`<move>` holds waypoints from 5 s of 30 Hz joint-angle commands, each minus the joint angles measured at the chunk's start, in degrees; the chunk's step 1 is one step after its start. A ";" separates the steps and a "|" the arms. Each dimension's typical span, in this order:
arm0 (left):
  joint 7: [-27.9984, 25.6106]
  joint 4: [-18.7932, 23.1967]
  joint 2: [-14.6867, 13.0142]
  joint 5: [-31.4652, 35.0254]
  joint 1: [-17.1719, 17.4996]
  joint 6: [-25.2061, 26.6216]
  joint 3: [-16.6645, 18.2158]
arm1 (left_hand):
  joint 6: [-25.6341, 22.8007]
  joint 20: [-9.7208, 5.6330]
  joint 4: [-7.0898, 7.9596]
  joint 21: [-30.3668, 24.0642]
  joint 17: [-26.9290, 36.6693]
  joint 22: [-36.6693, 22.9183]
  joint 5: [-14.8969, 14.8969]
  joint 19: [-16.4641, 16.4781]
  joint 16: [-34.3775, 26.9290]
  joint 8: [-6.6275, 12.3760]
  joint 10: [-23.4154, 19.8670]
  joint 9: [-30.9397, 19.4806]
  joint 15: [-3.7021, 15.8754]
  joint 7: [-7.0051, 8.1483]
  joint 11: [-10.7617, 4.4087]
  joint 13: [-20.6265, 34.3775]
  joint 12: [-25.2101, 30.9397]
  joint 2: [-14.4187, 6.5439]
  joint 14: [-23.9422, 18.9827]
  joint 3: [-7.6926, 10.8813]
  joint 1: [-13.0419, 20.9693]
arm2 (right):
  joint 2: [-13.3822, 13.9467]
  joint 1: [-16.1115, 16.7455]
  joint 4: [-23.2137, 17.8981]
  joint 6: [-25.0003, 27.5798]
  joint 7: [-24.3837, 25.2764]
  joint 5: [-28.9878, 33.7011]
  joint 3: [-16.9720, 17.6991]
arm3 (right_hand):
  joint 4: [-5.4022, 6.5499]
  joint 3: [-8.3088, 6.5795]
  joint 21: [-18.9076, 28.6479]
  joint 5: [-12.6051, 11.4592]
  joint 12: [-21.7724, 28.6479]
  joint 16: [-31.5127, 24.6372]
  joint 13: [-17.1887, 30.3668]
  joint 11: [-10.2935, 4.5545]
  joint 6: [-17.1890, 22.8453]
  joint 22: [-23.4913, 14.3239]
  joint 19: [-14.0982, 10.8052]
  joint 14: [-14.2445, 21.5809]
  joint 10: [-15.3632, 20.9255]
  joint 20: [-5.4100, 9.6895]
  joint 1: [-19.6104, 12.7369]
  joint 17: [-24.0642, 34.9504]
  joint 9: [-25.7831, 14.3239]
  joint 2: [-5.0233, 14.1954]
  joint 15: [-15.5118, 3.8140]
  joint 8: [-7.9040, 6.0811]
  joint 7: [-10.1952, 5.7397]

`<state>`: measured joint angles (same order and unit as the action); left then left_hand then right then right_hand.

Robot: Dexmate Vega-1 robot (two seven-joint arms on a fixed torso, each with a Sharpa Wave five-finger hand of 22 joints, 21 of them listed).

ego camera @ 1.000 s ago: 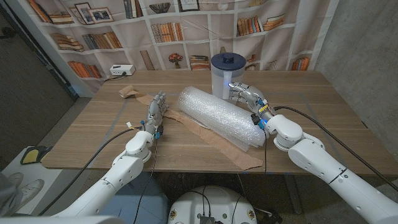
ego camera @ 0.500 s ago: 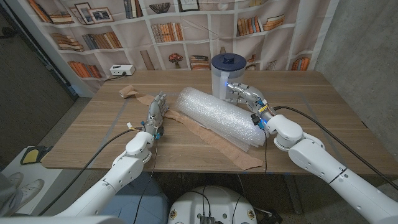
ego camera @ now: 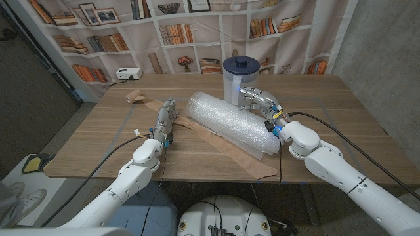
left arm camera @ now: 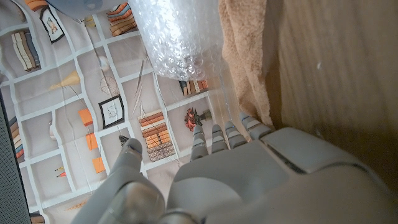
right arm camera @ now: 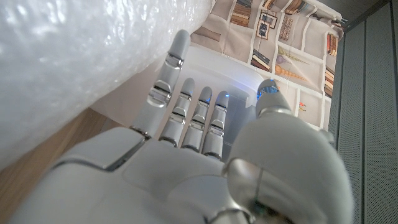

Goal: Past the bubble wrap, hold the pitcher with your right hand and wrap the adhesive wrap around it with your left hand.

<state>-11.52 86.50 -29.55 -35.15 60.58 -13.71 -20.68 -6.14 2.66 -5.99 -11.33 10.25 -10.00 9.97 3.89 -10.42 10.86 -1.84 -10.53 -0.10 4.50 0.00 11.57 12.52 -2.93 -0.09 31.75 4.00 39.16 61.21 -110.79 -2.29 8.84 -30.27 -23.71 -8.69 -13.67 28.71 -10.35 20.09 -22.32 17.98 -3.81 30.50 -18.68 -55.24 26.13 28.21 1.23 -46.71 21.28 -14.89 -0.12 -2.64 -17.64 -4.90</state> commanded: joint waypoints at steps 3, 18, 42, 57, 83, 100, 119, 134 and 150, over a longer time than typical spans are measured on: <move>0.30 -0.13 -0.02 -0.01 -0.34 0.54 -0.39 | -0.47 0.34 0.08 -0.05 0.10 -0.29 0.19 -0.03 -0.22 0.11 -0.48 -0.17 -0.32 0.02 0.08 0.27 0.20 -0.54 0.26 -0.07 0.04 | -0.81 0.24 1.44 -1.89 -2.11 -2.26 -0.15 | 0.06 0.16 2.11 0.00 -0.39 -0.72 0.24 -0.10 0.73 -2.12 -0.66 1.51 1.00 0.50 -1.02 0.32 0.01 0.45 -5.64 -0.55 0.31; 0.58 -0.02 -0.25 -0.03 -0.52 1.06 -0.63 | -0.54 0.34 0.08 -0.05 0.10 -0.30 0.19 -0.05 -0.24 0.13 -0.46 -0.17 -0.34 0.01 -0.07 0.28 0.19 -0.61 0.24 -0.06 0.07 | -1.54 0.35 2.62 -4.05 -4.02 -3.24 -0.89 | -0.13 0.48 5.71 0.17 -1.78 2.05 -0.12 -0.56 -0.22 -6.74 2.04 -4.12 -0.33 0.95 -2.69 -0.48 0.16 0.66 -5.26 -0.01 0.03; 0.38 0.53 -0.36 0.03 -0.03 1.11 -0.74 | -0.45 0.22 0.08 -0.06 0.11 -0.30 0.18 -0.07 -0.25 0.09 -0.45 -0.17 -0.33 -0.05 -0.14 0.28 0.19 -0.67 0.25 -0.08 0.10 | -1.18 0.40 2.86 -4.66 -6.05 -4.83 -1.09 | 0.44 0.84 8.34 0.26 -2.97 1.91 -0.67 -0.29 -1.78 -9.86 4.29 -3.68 -0.94 0.48 -2.74 -0.72 0.52 1.65 -5.24 0.95 -0.35; 0.03 0.92 -0.59 0.02 0.31 1.38 -0.59 | -0.44 0.21 0.07 -0.08 0.10 -0.30 0.17 -0.04 -0.25 0.08 -0.37 -0.17 -0.34 -0.02 0.01 0.28 0.17 -0.72 0.25 -0.08 0.13 | -1.07 -0.02 2.84 -4.78 -6.55 -4.31 -1.67 | 0.62 1.08 10.76 0.12 -4.88 2.62 -1.28 -0.42 -3.54 -12.58 6.53 -5.69 -3.53 0.41 -2.89 -0.79 1.05 2.47 -4.06 2.21 -0.02; 1.06 0.40 -0.66 -0.12 -0.65 2.27 -1.24 | -0.68 0.18 0.08 -0.07 0.11 -0.30 0.17 -0.08 -0.26 0.17 -0.36 -0.17 -0.31 -0.15 -0.01 0.28 0.17 -0.76 0.24 -0.10 0.16 | -1.04 -1.25 4.95 -6.70 -10.35 -4.44 -2.52 | -0.41 -2.13 14.86 -1.19 -7.84 4.26 -3.32 -2.88 -5.53 -13.85 7.48 -10.13 -6.66 2.67 -7.26 -0.63 2.70 8.22 -5.38 4.84 -1.56; 1.59 -0.87 -0.03 -0.23 -1.54 2.34 -1.75 | -0.62 0.13 0.07 -0.08 0.10 -0.30 0.17 -0.09 -0.25 0.12 -0.34 -0.17 -0.29 -0.20 -0.10 0.28 0.17 -0.82 0.26 -0.09 0.19 | -1.03 -1.56 4.12 -4.92 -8.33 -3.66 -2.52 | -0.67 0.63 18.65 -0.29 -8.20 4.82 -4.19 -0.76 -6.73 -16.33 7.49 -10.40 -7.08 2.22 -5.78 -1.35 3.14 3.28 -4.32 5.76 -0.33; 1.67 -0.99 -0.13 -0.24 -1.54 2.48 -1.84 | -0.68 0.08 0.07 -0.08 0.10 -0.30 0.17 -0.10 -0.25 0.13 -0.31 -0.17 -0.32 -0.26 -0.08 0.28 0.16 -0.86 0.26 -0.10 0.22 | -1.51 -2.70 4.61 -4.94 -9.19 -3.24 -3.33 | -0.57 0.23 18.94 -0.53 -8.29 4.83 -4.46 -1.61 -6.69 -15.71 8.38 -10.45 -7.26 2.14 -6.78 -1.39 3.22 4.11 -4.48 5.81 -0.61; 1.91 -1.23 0.04 -0.60 -1.31 2.09 -1.74 | -0.69 0.01 0.07 -0.10 0.10 -0.30 0.16 -0.06 -0.23 0.13 -0.32 -0.17 -0.27 -0.32 -0.09 0.28 0.17 -0.86 0.32 -0.11 0.24 | -1.83 -3.22 4.02 -4.16 -8.99 -3.14 -3.78 | -0.52 0.27 19.33 -0.56 -8.22 4.78 -4.67 -1.68 -6.75 -15.20 8.86 -10.33 -7.09 2.29 -7.27 -1.44 3.27 4.18 -4.68 5.87 -0.82; 1.96 -1.32 -0.02 -0.72 -1.05 1.79 -1.57 | -0.69 0.04 0.07 -0.09 0.11 -0.30 0.16 -0.08 -0.25 0.12 -0.33 -0.17 -0.29 -0.24 -0.09 0.29 0.18 -0.86 0.30 -0.13 0.25 | -2.56 -4.60 4.54 -3.99 -9.62 -2.60 -4.70 | -0.47 0.37 19.82 -0.58 -8.13 4.74 -4.80 -1.50 -6.67 -14.78 8.91 -10.22 -6.86 2.23 -7.59 -1.48 3.29 4.18 -4.71 5.86 -0.90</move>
<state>-9.63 85.31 -29.58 -35.73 59.42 -11.63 -22.36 -6.34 2.45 -5.99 -11.34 10.25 -10.01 9.97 3.68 -10.42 10.86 -1.84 -10.52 -0.09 4.30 0.00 11.57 12.52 -3.16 -0.09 31.75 4.23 37.08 57.50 -106.56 -6.46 -0.46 -33.22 -27.83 -9.24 -13.12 48.10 -10.80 11.87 -17.74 12.99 -5.15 23.83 -33.44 -46.60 15.67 20.94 3.49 -53.70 19.66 -11.45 3.94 -2.43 -12.04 -5.42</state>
